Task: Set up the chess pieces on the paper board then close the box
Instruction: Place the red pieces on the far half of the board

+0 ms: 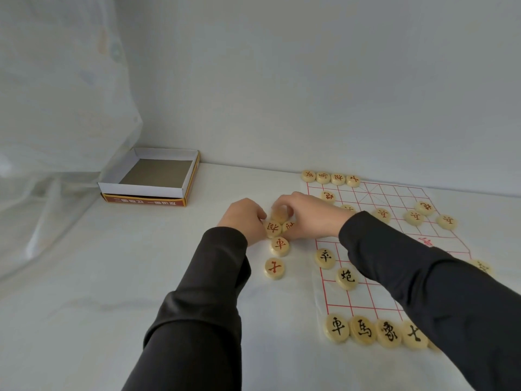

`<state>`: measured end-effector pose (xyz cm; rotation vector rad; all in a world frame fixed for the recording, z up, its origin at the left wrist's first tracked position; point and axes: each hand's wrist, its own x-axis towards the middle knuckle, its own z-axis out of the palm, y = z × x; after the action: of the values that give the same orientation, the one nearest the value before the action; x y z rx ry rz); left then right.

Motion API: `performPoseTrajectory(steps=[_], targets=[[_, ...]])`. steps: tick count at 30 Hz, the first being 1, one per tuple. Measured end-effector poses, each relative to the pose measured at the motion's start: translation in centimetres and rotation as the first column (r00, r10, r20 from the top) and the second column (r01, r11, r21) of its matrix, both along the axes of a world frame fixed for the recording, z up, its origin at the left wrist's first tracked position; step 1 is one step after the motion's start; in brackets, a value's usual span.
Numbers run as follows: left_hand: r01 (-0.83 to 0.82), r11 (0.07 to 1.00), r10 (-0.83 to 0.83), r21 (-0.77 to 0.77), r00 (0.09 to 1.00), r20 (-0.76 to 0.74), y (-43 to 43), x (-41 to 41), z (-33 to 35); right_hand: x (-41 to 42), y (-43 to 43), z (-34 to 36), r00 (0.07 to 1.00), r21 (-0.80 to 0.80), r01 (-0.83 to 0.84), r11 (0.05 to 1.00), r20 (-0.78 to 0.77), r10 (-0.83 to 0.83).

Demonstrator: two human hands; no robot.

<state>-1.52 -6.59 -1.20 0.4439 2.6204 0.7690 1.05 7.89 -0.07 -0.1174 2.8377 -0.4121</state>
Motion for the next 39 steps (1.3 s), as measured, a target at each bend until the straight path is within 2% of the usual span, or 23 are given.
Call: performPoseTrajectory(steps=[5, 14, 20, 25, 29, 34, 39], targets=[[-0.07, 0.997, 0.07, 0.025, 0.997, -0.01, 0.0, -0.3, -0.4, -0.4, -0.3, -0.7, 0.998, 0.019, 0.04, 0.999, -0.059, -0.039], [-0.18, 0.981, 0.177, 0.073, 0.983, 0.042, -0.3, -0.6, -0.3, -0.1, -0.2, -1.0, 0.993, -0.057, 0.055, 0.997, -0.097, -0.061], [-0.208, 0.975, 0.203, 0.075, 0.977, 0.064, -0.2, -0.5, -0.3, -0.1, -0.7, -1.4, 0.99, -0.04, 0.054, 0.998, -0.128, -0.058], [-0.207, 0.977, 0.205, 0.05, 0.978, 0.034, -1.2, -0.8, 0.0, 0.1, -0.6, -1.3, 0.988, -0.129, 0.06, 0.99, -0.132, -0.077], [-0.186, 0.981, 0.181, 0.053, 0.98, 0.087, -2.0, -1.1, 0.1, 0.4, 0.0, -1.4, 0.984, -0.232, 0.103, 0.967, -0.121, -0.134], [-0.109, 0.992, 0.103, 0.06, 0.99, 0.093, -1.8, -1.1, -0.1, 1.3, 0.2, -1.2, 0.982, -0.24, 0.136, 0.961, -0.095, -0.163], [-0.054, 0.998, 0.053, 0.01, 0.996, 0.068, -1.5, -0.9, 0.2, 1.9, -0.2, -0.4, 0.995, -0.178, 0.094, 0.98, -0.017, -0.099]])
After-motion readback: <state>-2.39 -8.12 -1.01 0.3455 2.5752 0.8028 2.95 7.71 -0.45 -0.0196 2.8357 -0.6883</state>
